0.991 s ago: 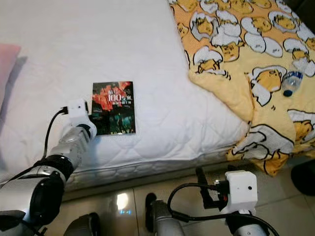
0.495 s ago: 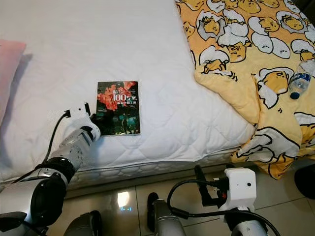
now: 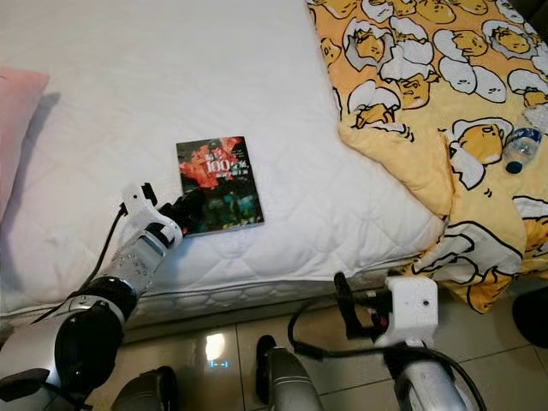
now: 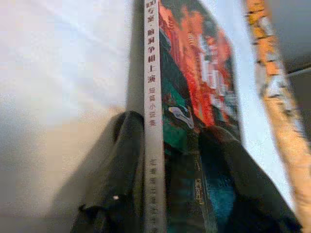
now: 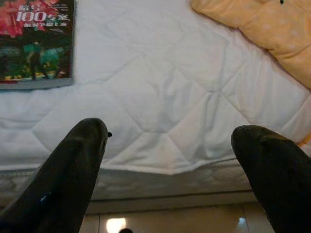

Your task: Clean up the room

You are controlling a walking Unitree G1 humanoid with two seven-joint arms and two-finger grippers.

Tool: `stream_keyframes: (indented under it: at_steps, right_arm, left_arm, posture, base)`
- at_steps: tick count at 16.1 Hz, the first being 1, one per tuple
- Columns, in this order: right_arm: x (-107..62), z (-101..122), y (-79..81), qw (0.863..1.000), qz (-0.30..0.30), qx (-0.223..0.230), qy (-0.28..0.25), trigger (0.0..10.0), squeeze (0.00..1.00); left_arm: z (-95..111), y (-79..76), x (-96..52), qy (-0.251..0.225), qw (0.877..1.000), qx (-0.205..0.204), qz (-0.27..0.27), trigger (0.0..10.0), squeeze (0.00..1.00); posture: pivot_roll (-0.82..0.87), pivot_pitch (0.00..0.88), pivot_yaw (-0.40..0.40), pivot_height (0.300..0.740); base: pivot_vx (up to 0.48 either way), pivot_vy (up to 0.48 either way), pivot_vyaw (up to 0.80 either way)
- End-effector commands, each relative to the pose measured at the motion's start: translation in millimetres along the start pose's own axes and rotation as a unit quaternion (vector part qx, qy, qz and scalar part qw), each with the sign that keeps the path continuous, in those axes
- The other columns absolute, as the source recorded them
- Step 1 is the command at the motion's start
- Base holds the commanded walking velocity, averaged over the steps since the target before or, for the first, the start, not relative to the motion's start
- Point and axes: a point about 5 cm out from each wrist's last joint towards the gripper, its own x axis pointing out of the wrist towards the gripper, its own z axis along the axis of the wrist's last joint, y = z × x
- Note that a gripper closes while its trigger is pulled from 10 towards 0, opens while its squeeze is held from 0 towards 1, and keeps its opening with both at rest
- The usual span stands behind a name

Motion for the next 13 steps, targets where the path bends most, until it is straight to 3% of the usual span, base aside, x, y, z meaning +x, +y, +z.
stream_keyframes:
  at_steps: [1,5,10,13]
  right_arm:
    - [2.6,-4,-2.2,1.0,-0.004,0.001,0.009,10.0,0.0]
    - [19.7,-4,-2.2,1.0,0.003,0.001,-0.001,10.0,0.0]
    - [33.8,-4,-1.9,1.0,0.008,-0.002,-0.009,10.0,0.0]
    - [51.5,2,-1.0,0.999,0.009,-0.004,-0.033,10.0,0.0]
  left_arm:
    - [-8,-13.1,4.5,0.019,0.999,0.0,-0.034,0.0,0.0]
    - [-10,-17.4,5.3,0.024,0.998,0.033,-0.053,0.0,0.0]
    - [-7,-18.6,5.5,0.017,0.997,0.034,-0.063,0.0,0.0]
    - [1,-16.7,5.4,-0.001,0.997,0.044,-0.06,0.0,0.0]
  posture:
    - [-0.23,0.215,-0.099,0.728]
    - [-0.19,0.173,-0.098,0.728]
    - [-0.17,0.13,-0.096,0.728]
    - [-0.15,0.065,-0.076,0.728]
  base:
    - [0.0,0.0,0.0]
    - [0.0,0.0,0.0]
    - [0.0,0.0,0.0]
    - [0.0,0.0,0.0]
